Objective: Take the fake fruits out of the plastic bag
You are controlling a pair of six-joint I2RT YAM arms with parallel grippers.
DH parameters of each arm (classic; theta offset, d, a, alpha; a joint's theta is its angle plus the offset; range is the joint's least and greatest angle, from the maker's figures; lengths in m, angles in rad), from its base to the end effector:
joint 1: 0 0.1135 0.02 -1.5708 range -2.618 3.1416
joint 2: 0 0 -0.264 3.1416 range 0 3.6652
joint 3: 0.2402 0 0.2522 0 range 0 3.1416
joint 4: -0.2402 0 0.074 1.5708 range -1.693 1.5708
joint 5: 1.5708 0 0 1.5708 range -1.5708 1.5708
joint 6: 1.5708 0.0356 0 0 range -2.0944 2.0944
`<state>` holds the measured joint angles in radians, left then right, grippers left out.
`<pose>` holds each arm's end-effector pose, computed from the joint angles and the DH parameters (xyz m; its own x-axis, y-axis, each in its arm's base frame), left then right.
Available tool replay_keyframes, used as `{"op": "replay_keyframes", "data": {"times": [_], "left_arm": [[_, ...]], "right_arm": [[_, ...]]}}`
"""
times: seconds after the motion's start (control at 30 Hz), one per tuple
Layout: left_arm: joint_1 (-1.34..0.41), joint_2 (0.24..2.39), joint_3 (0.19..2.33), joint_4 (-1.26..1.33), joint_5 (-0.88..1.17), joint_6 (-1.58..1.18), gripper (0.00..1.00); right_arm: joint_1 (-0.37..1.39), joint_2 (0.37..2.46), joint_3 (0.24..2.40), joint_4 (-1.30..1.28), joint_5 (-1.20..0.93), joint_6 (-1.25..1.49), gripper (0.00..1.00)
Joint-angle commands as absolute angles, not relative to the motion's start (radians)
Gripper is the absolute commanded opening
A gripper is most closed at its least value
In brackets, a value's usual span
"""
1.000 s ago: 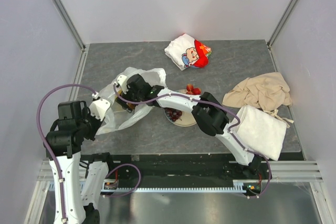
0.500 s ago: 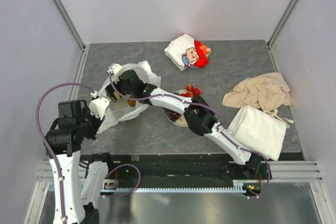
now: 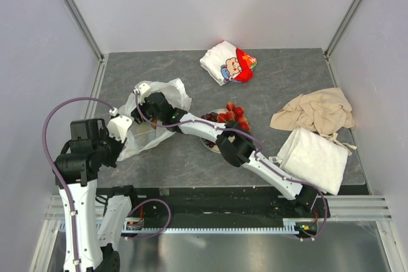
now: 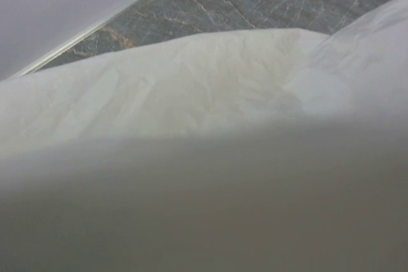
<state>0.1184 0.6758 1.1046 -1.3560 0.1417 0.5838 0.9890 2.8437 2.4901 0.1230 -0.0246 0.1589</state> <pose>0.0775 0.0042 0.3477 -0.6808 0.4685 -0.5630 0.4105 0.8807 0.2365 0.3453 0.5265 0.1374 -0.2583 -0.1048 -0.9604 -0.8178 0.5529 0.1596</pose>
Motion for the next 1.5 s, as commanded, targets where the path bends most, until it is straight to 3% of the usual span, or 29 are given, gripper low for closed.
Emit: {"op": "replay_keyframes", "data": {"times": [0.0, 0.07, 0.2, 0.43, 0.8, 0.97, 1.3, 1.47], "left_arm": [[0.123, 0.704, 1.137, -1.493, 0.178, 0.523, 0.02], [0.123, 0.724, 1.137, -1.468, 0.199, 0.508, 0.02], [0.121, 0.727, 1.101, -1.382, 0.222, 0.506, 0.01], [0.124, 0.723, 1.048, -1.232, 0.241, 0.485, 0.01], [0.124, 0.773, 1.048, -1.092, 0.316, 0.443, 0.02], [0.123, 0.819, 1.066, -1.061, 0.344, 0.41, 0.02], [0.124, 0.867, 1.063, -1.025, 0.361, 0.402, 0.02], [0.123, 0.876, 1.066, -1.025, 0.339, 0.411, 0.02]], "right_arm": [[0.967, 2.731, 2.439, 0.131, -0.076, 0.172, 0.47], [0.95, 2.604, 2.312, 0.152, -0.116, 0.187, 0.41], [0.931, 2.378, 2.036, 0.183, -0.23, 0.153, 0.4], [0.91, 2.136, 1.899, -0.053, -0.484, 0.043, 0.4], [0.828, 1.97, 1.75, -0.461, -0.781, -0.383, 0.39], [0.815, 1.863, 1.735, -0.673, -0.749, -0.622, 0.36], [0.753, 1.435, 1.295, -0.785, -0.551, -0.968, 0.33], [0.738, 1.362, 1.154, -0.854, -0.502, -1.161, 0.28]]}}
